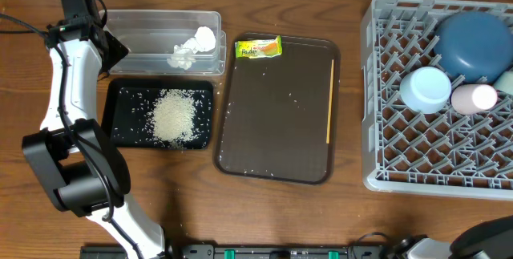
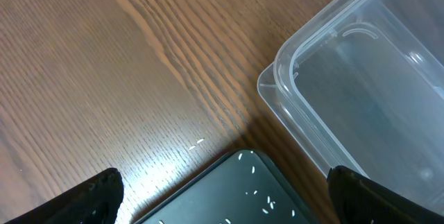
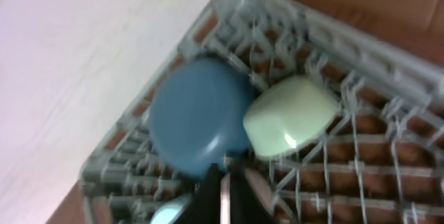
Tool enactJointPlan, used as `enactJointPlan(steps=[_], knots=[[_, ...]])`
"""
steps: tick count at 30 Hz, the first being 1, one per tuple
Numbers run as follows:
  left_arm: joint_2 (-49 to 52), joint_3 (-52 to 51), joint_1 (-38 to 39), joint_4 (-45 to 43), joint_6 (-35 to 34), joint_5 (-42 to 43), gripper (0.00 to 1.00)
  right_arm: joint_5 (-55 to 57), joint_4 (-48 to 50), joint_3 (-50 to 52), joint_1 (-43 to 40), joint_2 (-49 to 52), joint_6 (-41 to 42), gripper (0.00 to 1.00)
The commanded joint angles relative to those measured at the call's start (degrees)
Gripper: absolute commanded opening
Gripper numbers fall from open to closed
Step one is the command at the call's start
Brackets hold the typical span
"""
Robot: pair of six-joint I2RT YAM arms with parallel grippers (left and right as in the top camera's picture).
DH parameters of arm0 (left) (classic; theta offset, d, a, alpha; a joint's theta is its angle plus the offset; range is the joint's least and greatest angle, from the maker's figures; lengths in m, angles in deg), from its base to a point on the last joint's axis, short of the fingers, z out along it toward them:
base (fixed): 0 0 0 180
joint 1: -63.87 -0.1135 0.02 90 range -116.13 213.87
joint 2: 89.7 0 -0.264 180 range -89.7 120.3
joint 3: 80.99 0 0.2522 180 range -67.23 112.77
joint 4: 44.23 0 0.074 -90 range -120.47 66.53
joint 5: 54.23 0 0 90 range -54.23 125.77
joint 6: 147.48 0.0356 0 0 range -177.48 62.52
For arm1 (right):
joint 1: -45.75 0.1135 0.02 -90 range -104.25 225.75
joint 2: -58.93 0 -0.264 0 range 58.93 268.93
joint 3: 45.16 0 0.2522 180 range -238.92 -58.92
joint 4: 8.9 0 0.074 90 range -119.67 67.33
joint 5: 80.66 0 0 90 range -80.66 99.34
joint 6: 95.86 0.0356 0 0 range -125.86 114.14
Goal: Sort waste into correct bins and load items into the dishwasher rack
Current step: 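Lower the teal bowl into the rack beside the blue plate and release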
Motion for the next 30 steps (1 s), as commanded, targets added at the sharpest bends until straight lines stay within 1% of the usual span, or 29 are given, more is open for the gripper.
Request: enactJointPlan(steps=[1,3,4,6,8,12,16,19,30], knots=[[0.52,0.02,-0.09,0.15,-0.55,-0.33,0.96,17.53,4.37,-0.44,5.51,2.03,0.74,0.01],[0.52,0.02,-0.09,0.15,-0.55,-0.33,0.96,22.8,8.13,-0.44,8.35,4.76,-2.27,0.01],[0.52,0.02,-0.09,0.15,-0.55,-0.33,0.96,24.39,9.51,-0.44,9.51,6.29,-4.48,0.01],[0.52,0.02,-0.09,0.15,-0.55,-0.33,0.96,26.8,11.3,-0.44,11.19,9.35,-6.4,0.02],[0.52,0.02,-0.09,0.15,-0.55,-0.33,0.96,27.41,12.83,-0.44,12.11,12.46,-7.39,0.05],[0.52,0.02,-0.09,0.15,-0.55,-0.33,0.96,27.28,13.79,-0.44,12.37,17.42,-8.68,0.06],[0.52,0.02,-0.09,0.15,-0.55,-0.33,0.96,29.7,13.0,-0.44,12.28,19.85,-11.74,0.03],[0.52,0.02,-0.09,0.15,-0.57,-0.33,0.96,32.81,11.69,-0.44,12.22,19.89,-11.91,0.01],[0.5,0.02,-0.09,0.15,-0.55,-0.33,0.96,31.23,3.85,-0.46,11.91,17.81,-11.65,0.01]])
